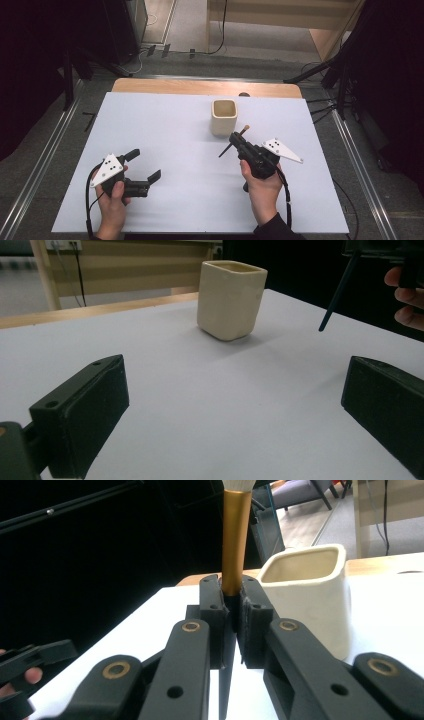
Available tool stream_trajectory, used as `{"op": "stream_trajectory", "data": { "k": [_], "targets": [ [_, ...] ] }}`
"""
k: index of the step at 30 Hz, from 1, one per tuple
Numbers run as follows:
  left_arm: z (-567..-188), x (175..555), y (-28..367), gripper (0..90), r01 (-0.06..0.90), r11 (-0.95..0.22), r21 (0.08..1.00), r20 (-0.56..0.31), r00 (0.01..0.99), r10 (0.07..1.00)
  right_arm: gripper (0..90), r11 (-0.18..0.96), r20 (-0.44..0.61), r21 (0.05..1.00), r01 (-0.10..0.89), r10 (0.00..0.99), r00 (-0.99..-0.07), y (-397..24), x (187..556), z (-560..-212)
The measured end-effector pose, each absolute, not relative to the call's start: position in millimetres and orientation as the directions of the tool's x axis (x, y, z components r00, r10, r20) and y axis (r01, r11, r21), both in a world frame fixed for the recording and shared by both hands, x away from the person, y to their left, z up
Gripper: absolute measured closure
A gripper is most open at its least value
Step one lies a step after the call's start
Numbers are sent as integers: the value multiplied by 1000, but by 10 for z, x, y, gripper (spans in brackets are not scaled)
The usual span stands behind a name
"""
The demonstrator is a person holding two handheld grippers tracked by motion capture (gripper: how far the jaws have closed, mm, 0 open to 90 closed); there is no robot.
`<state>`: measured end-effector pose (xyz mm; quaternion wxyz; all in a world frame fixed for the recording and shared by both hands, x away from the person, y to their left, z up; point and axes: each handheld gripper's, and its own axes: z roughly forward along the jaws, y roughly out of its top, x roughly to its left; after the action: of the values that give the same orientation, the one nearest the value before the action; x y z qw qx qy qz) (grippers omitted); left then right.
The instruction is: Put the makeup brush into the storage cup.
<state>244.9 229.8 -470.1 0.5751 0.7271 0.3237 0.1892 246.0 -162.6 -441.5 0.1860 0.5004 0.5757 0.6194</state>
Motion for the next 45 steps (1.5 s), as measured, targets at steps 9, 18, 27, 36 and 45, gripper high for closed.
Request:
{"op": "stream_trajectory", "data": {
  "k": [9, 18, 27, 36, 45],
  "targets": [
    [-4718, 2404, 2510, 0, 257, -123, 959, -95, 697, 711, 847, -231, 353, 921, 313, 833, -426, -1651, 2619, -4267],
    [-4731, 2384, 2658, 0, 260, -120, 958, -92, 677, 730, 847, -197, 295, 945, 260, 856, -424, -1677, 2793, -4048],
    [-4759, 2387, 2704, 0, 267, -122, 956, -93, 669, 737, 847, -186, 266, 956, 225, 872, -410, -1704, 2949, -3913],
    [-4769, 2391, 2719, 0, 269, -118, 956, -95, 665, 741, 846, -161, 226, 969, 189, 889, -398, -1715, 3083, -3807],
    [-4780, 2395, 2725, 0, 271, -114, 956, -99, 663, 742, 846, -147, 199, 976, 161, 901, -385, -1730, 3226, -3762]
  ]
}}
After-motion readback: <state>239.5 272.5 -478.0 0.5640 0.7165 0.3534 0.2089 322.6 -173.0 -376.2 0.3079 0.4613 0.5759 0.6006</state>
